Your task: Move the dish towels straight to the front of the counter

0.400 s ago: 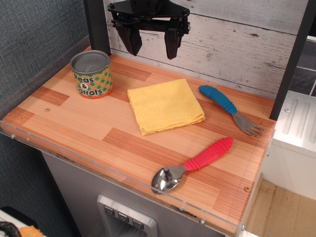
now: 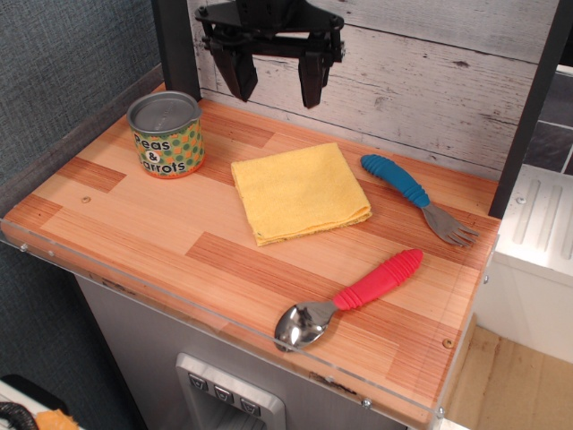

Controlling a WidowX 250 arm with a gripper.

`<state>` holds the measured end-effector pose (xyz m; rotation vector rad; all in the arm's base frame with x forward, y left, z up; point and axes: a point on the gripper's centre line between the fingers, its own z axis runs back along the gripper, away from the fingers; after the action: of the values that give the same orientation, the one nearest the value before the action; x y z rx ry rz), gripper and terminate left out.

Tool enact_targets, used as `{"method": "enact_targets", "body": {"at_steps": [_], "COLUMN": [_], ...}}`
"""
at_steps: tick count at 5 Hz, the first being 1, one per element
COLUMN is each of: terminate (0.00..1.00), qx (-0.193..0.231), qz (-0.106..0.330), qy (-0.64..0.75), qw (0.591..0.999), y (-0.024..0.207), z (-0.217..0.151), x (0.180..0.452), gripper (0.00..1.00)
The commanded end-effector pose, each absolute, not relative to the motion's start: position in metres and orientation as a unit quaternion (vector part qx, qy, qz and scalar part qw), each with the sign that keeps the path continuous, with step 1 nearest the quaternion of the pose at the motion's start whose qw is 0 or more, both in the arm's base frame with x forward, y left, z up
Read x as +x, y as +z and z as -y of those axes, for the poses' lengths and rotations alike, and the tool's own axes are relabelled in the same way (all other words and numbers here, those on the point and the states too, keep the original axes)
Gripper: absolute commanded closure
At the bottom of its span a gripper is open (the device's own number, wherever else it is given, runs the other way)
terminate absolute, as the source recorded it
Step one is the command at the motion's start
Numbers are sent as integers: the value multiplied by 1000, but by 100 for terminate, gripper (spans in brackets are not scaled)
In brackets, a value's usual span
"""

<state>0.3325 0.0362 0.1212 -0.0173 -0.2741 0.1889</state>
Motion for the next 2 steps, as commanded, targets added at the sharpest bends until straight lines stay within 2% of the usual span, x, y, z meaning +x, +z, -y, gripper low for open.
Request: {"method": "enact_targets", "body": {"at_steps": [1, 2], "terminate": [0, 0], "qx": [4, 23], "qz": [156, 156], "qy": [13, -74], "qw": [988, 985], "y": [112, 94], "z": [-29, -27], "x": [357, 365], "gripper": [0, 0]}}
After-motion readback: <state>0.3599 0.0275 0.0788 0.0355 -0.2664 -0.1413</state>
